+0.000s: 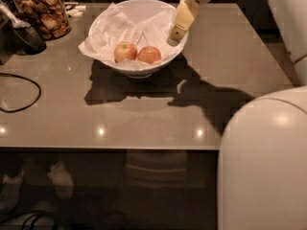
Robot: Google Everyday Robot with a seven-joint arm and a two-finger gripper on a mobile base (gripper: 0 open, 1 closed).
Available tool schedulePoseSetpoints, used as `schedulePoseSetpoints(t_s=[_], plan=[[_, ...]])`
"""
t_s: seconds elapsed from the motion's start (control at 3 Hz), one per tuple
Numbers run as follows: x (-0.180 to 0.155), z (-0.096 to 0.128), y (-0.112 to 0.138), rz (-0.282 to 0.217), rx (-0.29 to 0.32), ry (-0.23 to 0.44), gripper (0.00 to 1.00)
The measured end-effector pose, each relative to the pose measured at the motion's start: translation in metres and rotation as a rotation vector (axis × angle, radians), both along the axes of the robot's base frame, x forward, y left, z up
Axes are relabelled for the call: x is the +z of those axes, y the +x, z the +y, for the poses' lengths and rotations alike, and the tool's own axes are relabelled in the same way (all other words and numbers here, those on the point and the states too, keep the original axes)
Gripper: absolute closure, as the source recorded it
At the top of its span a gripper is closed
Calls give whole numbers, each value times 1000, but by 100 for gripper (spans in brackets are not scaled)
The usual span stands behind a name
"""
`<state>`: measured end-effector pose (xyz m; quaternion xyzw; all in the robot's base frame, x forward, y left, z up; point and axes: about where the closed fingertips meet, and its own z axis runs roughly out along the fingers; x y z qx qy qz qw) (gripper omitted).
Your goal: Pick apple from white bowl
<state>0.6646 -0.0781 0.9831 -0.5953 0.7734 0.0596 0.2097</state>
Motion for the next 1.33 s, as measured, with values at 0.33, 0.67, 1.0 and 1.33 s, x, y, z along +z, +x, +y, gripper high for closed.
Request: schedulePoseSetpoints(t_s=[0.33, 0.67, 1.0, 1.33], plan=[[-2, 15, 10, 5, 27, 15, 7], [-7, 30, 16, 16, 54, 29, 9], [-18, 39, 22, 37, 66, 33, 11], [-31, 42, 28, 61, 56, 30, 16]])
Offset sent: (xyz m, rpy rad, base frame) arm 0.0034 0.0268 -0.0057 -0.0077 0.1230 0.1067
